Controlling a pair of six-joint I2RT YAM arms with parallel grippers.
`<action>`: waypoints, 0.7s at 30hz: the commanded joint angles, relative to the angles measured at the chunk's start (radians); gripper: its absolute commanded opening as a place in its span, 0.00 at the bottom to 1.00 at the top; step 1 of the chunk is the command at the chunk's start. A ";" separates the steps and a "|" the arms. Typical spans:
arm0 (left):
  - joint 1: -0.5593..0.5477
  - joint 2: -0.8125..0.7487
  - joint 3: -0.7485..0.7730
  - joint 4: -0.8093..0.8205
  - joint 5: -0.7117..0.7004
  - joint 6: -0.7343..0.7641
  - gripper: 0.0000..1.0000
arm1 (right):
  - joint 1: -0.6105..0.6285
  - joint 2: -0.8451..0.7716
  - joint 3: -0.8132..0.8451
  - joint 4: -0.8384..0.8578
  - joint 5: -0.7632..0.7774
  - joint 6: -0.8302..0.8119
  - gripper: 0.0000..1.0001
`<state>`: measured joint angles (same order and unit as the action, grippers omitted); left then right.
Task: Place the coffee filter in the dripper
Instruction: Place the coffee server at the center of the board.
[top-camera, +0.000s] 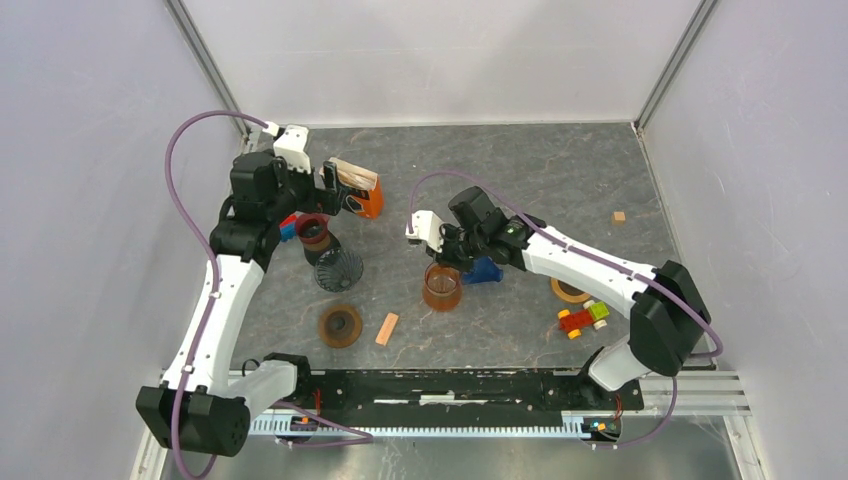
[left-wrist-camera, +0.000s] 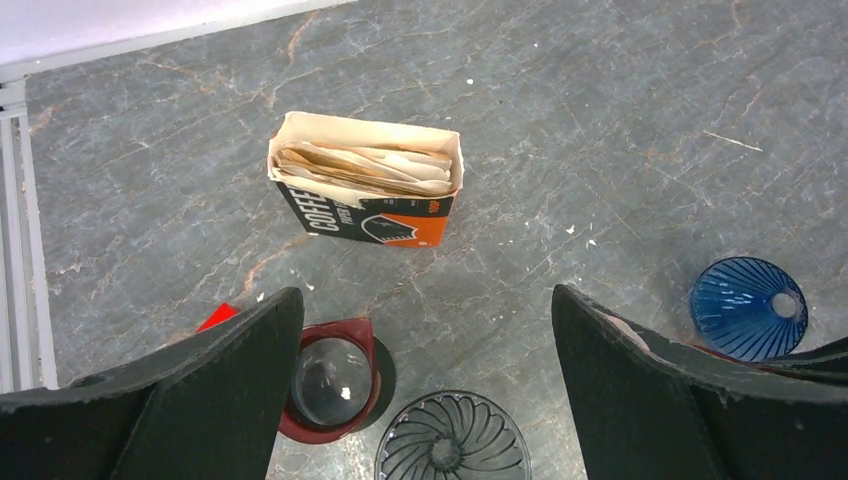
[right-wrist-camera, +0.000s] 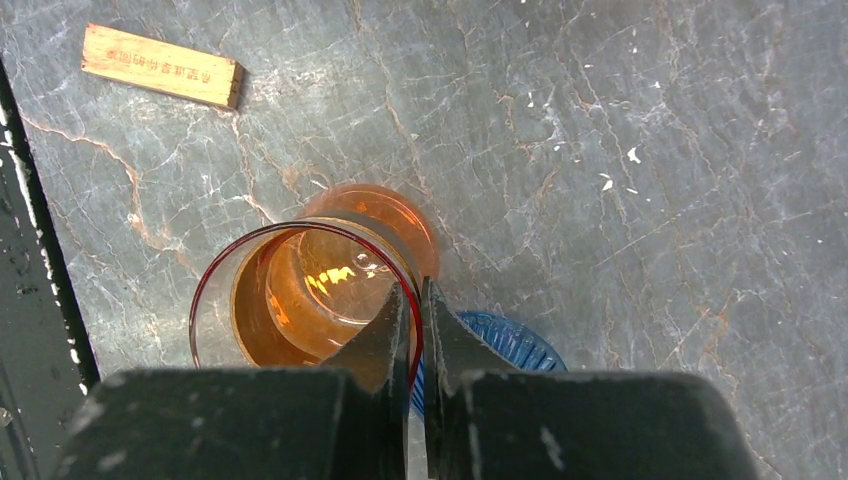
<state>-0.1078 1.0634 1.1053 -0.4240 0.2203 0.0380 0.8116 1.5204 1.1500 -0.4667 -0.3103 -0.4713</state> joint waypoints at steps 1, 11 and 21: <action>0.004 -0.030 -0.010 0.054 0.031 -0.012 1.00 | 0.006 0.012 0.059 0.039 -0.033 0.004 0.00; 0.004 -0.040 -0.053 0.065 0.049 0.023 1.00 | 0.009 0.013 0.081 0.015 0.009 0.017 0.36; 0.005 -0.053 -0.067 0.057 0.040 0.057 1.00 | -0.050 -0.160 0.083 -0.090 0.106 -0.003 0.82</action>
<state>-0.1078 1.0401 1.0397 -0.3954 0.2455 0.0566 0.8078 1.4933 1.2140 -0.5156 -0.2440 -0.4618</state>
